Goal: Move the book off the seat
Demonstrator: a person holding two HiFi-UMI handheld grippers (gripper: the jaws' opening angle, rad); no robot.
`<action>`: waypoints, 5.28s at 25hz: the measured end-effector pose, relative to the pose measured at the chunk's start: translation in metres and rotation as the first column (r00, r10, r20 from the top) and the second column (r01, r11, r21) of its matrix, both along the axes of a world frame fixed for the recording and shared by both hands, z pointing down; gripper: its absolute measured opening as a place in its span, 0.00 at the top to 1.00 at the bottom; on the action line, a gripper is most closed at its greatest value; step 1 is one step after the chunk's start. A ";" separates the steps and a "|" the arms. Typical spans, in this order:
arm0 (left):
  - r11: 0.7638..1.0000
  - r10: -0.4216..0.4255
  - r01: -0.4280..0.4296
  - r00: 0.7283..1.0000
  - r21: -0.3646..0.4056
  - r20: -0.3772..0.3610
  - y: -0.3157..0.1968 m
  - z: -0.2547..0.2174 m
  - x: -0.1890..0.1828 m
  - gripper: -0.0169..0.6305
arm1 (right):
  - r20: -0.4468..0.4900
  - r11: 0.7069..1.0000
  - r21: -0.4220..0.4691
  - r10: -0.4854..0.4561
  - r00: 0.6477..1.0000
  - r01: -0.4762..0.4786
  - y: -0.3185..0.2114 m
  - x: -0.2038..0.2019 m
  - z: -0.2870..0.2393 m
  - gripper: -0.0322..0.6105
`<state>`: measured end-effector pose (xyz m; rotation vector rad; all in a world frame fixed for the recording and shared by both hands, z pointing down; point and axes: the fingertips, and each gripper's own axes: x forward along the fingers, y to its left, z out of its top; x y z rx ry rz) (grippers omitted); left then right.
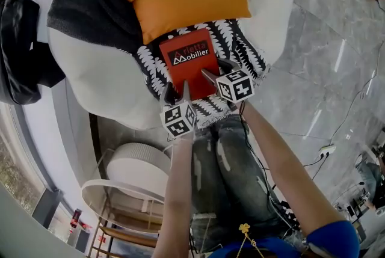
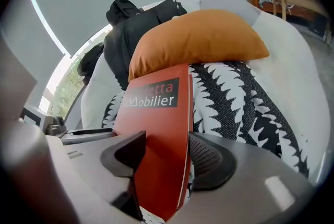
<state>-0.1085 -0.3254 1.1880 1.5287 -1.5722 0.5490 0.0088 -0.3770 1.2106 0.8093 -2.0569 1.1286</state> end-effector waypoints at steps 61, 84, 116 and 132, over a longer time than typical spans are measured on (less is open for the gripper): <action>0.829 0.008 0.015 0.999 0.560 -0.039 0.121 -0.795 0.106 0.70 | 0.261 0.779 0.548 0.187 0.947 -0.305 0.112 0.110 -0.826 0.63; 0.782 -0.004 0.004 1.000 0.623 -0.002 0.138 -0.831 0.112 0.71 | 0.311 0.736 0.600 0.146 0.939 -0.313 0.128 0.115 -0.863 0.63; 0.801 -0.004 0.010 1.000 0.598 -0.011 0.138 -0.826 0.109 0.71 | 0.316 0.757 0.566 0.165 0.934 -0.325 0.129 0.114 -0.855 0.63; 0.807 0.010 0.004 1.000 0.591 -0.022 0.137 -0.822 0.108 0.71 | 0.314 0.760 0.555 0.186 0.931 -0.338 0.130 0.115 -0.850 0.63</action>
